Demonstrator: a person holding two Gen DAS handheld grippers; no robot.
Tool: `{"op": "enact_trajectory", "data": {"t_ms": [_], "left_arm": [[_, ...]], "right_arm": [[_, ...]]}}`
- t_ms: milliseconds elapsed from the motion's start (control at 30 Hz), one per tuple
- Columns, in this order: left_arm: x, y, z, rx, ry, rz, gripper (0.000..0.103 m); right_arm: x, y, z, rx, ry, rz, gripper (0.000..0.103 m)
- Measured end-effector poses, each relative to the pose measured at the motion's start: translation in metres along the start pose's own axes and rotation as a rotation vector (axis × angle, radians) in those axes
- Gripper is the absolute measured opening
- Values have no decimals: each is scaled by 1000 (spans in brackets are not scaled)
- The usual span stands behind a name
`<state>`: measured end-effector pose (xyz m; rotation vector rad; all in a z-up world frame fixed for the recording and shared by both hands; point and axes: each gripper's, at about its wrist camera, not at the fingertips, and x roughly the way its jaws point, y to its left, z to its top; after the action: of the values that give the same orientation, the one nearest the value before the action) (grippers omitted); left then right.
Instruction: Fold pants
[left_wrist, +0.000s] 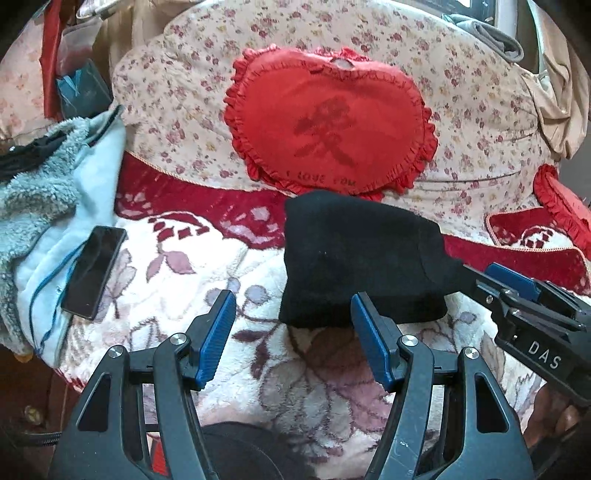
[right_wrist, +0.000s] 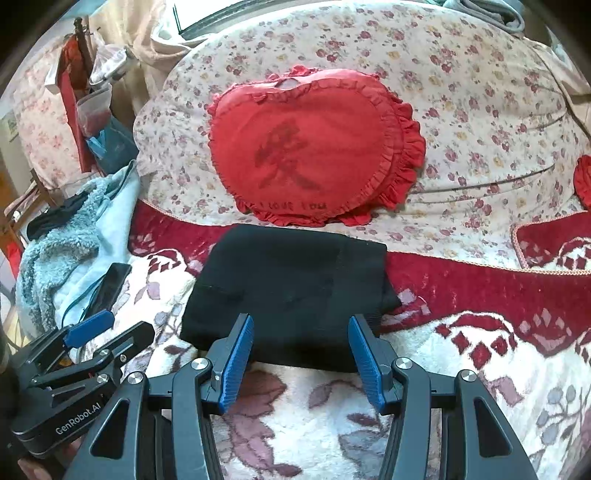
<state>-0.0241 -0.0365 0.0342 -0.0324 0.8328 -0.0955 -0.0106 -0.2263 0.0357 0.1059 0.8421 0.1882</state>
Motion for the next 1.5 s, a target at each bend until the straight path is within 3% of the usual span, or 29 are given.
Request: {"op": "enact_trajectory", "data": {"t_ms": [567, 1500], "left_arm": [[-16, -12, -9, 32, -24, 13, 65], [-14, -10, -13, 25, -6, 17, 65]], "right_arm": [[-19, 3, -4, 5, -13, 11, 52], [-10, 8, -9, -1, 20, 20, 52]]}}
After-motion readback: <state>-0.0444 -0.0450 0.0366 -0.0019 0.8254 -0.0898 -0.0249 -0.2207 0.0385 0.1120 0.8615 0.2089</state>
